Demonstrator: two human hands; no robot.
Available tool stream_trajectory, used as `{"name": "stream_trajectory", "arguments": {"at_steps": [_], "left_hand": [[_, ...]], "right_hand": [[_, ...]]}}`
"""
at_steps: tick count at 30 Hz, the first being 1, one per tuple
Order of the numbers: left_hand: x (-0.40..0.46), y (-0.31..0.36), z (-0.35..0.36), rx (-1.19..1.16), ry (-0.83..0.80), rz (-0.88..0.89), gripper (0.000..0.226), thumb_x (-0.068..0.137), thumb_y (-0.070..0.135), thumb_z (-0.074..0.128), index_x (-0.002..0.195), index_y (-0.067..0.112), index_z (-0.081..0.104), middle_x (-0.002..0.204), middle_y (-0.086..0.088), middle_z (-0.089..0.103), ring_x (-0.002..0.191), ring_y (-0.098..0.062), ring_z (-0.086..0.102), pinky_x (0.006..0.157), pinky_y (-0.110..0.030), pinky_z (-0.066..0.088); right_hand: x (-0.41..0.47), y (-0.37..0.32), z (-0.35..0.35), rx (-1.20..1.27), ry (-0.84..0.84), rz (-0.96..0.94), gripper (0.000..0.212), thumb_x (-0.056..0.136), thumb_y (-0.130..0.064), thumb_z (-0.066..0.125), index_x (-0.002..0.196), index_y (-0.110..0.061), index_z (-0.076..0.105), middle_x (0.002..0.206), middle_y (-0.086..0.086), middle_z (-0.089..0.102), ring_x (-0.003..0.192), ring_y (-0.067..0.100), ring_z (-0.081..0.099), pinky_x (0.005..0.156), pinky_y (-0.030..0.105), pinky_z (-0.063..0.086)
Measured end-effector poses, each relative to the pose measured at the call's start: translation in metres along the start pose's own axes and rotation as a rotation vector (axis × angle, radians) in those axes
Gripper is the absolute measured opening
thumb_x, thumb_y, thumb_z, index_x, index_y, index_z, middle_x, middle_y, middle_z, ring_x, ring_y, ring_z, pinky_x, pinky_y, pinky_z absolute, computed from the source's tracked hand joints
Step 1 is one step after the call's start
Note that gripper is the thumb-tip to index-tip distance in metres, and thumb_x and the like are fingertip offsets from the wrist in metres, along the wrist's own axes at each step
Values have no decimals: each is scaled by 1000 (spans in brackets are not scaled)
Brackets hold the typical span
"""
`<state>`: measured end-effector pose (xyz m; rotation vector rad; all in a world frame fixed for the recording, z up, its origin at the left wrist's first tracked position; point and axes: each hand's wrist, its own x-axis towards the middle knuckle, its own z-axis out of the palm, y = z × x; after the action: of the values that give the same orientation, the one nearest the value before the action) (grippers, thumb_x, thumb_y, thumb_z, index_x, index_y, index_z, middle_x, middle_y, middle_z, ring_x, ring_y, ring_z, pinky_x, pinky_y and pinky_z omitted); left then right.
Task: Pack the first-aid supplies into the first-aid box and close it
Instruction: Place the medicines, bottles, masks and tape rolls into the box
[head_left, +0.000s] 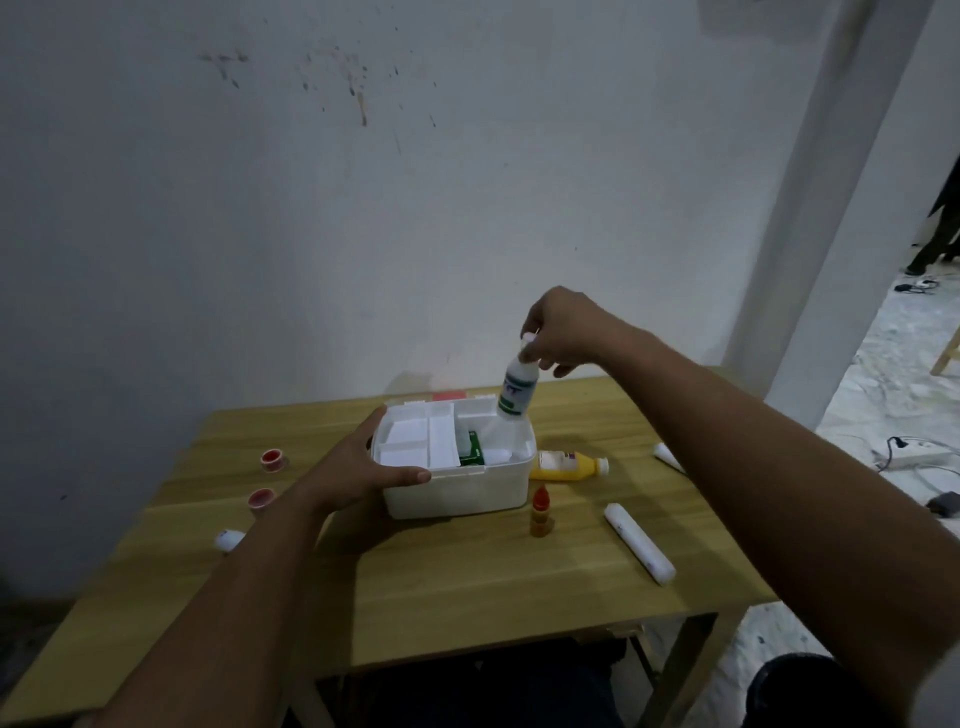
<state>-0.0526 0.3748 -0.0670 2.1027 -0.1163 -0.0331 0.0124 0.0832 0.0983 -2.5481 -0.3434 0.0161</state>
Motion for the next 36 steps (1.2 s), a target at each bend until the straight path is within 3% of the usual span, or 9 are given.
{"name": "stream_trajectory", "arguments": {"at_steps": [8, 11, 15, 18, 24, 26, 28, 31, 36], "left_hand": [[-5, -2, 5, -56, 41, 15, 96, 69, 28, 92, 145, 42, 33, 125, 30, 50, 109, 9, 51, 69, -6, 49], [-2, 0, 2, -19, 24, 1, 100, 64, 35, 92, 144, 40, 32, 126, 28, 48, 112, 0, 51, 72, -12, 47], [7, 5, -6, 71, 0, -30, 141, 41, 68, 90, 157, 30, 21, 143, 14, 39, 126, -15, 43, 90, -27, 48], [12, 4, -3, 136, 19, -42, 145, 40, 71, 90, 159, 32, 18, 157, 7, 34, 136, -22, 40, 102, -41, 47], [10, 7, 5, 73, 17, 42, 107, 47, 61, 90, 136, 45, 33, 121, 29, 46, 113, -6, 48, 73, -18, 44], [11, 6, 3, 69, 22, 43, 105, 50, 57, 93, 139, 41, 38, 123, 26, 50, 114, -5, 52, 73, -19, 46], [13, 3, 1, 76, 23, 35, 113, 47, 62, 94, 143, 38, 40, 130, 19, 54, 115, -2, 53, 77, -21, 49], [13, 3, -1, 91, 15, 26, 117, 45, 64, 94, 145, 36, 40, 134, 15, 56, 114, -1, 54, 80, -24, 51], [9, 10, 0, 90, 22, 35, 109, 48, 60, 94, 141, 36, 45, 130, 17, 57, 109, 5, 53, 76, -20, 48]], "right_hand": [[22, 14, 79, -216, -44, -69, 34, 84, -9, 78, 118, -5, 73, 107, 16, 73, 83, 28, 75, 69, 36, 64], [24, 21, 96, -298, -21, -129, 34, 84, -11, 77, 118, -8, 74, 117, 11, 73, 102, 27, 68, 75, 32, 52], [28, 24, 106, -277, -1, -153, 38, 85, -10, 75, 123, -11, 72, 122, 8, 72, 106, 24, 66, 85, 32, 55], [26, 26, 100, -217, -6, -161, 45, 83, -20, 80, 127, -11, 70, 122, 6, 72, 108, 23, 67, 91, 33, 55], [15, 51, 68, 37, 235, -51, 22, 86, -22, 63, 95, -14, 82, 94, 2, 79, 88, 20, 72, 82, 35, 60], [15, 67, 63, -81, 159, 8, 23, 88, -18, 61, 95, -11, 81, 95, 6, 79, 89, 24, 73, 80, 37, 61], [12, 82, 62, -208, -51, 76, 22, 88, -13, 64, 105, -9, 79, 102, 9, 77, 88, 25, 73, 78, 39, 63], [2, 97, 71, -391, -355, 114, 44, 81, -13, 81, 125, -14, 72, 121, 6, 68, 102, 22, 64, 83, 34, 55], [-4, 119, 91, -476, -325, 57, 58, 74, -22, 89, 129, -22, 69, 124, 2, 69, 104, 19, 63, 86, 32, 54]]}}
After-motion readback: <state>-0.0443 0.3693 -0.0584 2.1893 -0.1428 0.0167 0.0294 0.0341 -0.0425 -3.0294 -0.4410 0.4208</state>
